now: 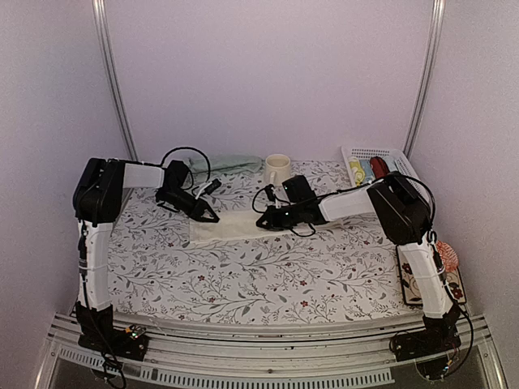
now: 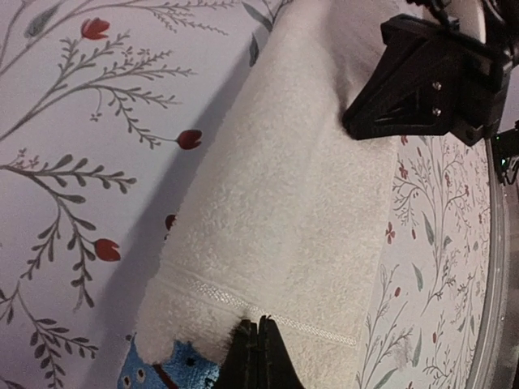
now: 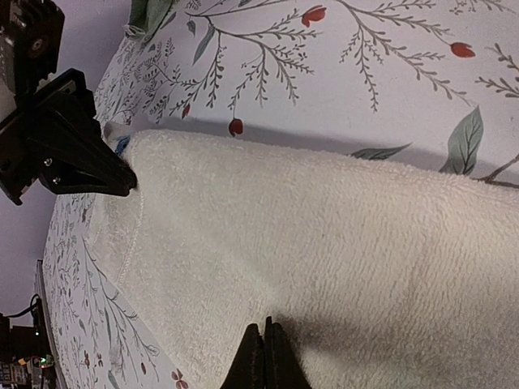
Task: Roll the towels
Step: Adjust the towel at the center of the board.
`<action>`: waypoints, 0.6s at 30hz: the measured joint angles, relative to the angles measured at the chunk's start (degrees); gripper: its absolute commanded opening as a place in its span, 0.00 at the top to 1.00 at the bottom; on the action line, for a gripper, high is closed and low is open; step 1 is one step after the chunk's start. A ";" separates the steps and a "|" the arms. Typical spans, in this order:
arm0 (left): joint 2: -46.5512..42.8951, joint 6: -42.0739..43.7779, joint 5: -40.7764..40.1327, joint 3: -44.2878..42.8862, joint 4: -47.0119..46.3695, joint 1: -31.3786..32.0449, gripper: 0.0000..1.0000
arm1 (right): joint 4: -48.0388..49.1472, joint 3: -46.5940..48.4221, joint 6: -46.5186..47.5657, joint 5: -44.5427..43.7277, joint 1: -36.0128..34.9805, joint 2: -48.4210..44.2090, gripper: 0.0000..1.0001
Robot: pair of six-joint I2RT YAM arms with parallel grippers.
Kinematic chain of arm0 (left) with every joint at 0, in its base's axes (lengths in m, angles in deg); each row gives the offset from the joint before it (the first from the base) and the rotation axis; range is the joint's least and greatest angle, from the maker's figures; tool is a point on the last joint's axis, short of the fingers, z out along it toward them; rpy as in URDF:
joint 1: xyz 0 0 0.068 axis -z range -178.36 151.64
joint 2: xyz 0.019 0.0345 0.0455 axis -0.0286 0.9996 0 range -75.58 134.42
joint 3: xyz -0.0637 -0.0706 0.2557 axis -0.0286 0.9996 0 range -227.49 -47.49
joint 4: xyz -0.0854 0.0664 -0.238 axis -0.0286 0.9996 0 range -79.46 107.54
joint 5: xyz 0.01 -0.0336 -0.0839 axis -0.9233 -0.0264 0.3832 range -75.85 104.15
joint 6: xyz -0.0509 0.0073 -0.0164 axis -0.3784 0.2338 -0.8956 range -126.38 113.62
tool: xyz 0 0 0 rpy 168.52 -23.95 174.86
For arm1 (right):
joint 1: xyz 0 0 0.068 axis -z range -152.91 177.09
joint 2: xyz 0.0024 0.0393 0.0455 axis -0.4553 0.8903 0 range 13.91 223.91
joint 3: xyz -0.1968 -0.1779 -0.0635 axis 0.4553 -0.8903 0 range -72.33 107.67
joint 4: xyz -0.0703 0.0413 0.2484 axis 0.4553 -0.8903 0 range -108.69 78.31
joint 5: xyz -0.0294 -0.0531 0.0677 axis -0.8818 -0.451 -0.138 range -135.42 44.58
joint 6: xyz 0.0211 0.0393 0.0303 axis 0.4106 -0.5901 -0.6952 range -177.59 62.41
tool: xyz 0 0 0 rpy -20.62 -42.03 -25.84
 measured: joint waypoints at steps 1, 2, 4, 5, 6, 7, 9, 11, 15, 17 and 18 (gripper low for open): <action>0.00 -0.94 -0.76 0.00 -0.70 0.00 1.00 | -0.17 0.04 0.00 -0.13 0.00 0.00 0.98; 0.00 -1.95 -1.51 0.00 -1.51 0.00 1.00 | -0.39 0.15 -0.04 -0.31 0.00 0.00 0.97; 0.00 -4.09 -3.17 0.00 -2.82 0.00 1.00 | -0.94 0.42 -0.24 -0.70 0.00 0.00 0.98; 0.02 -5.11 -4.04 0.00 -3.34 0.00 1.00 | -1.14 0.50 -0.35 -0.87 0.00 0.00 0.98; 0.04 -6.01 -4.59 0.00 -3.80 0.00 1.00 | -1.25 0.52 -0.46 -1.16 0.00 0.00 0.98; 0.09 -7.13 -5.25 0.00 -4.22 -0.09 1.00 | -1.33 0.57 -0.59 -1.22 0.00 0.00 0.98; 0.39 -9.07 -6.08 -0.02 -4.92 -0.26 1.00 | -1.53 0.70 -0.72 -1.38 0.00 0.00 0.98; 0.74 -10.86 -6.08 -0.15 -5.18 -0.42 1.00 | -1.84 0.85 -0.85 -1.46 0.00 0.00 0.98; 1.38 -13.97 -5.16 -0.44 -5.33 -0.83 1.00 | -2.27 1.05 -0.85 -1.64 0.00 0.00 0.97; 1.84 -15.56 -4.33 -0.68 -5.40 -1.14 1.00 | -2.45 1.11 -0.85 -1.66 0.00 0.00 0.97; 1.99 -16.28 -3.89 -0.76 -5.51 -1.31 1.00 | -2.51 1.14 -0.85 -1.66 0.00 0.00 0.98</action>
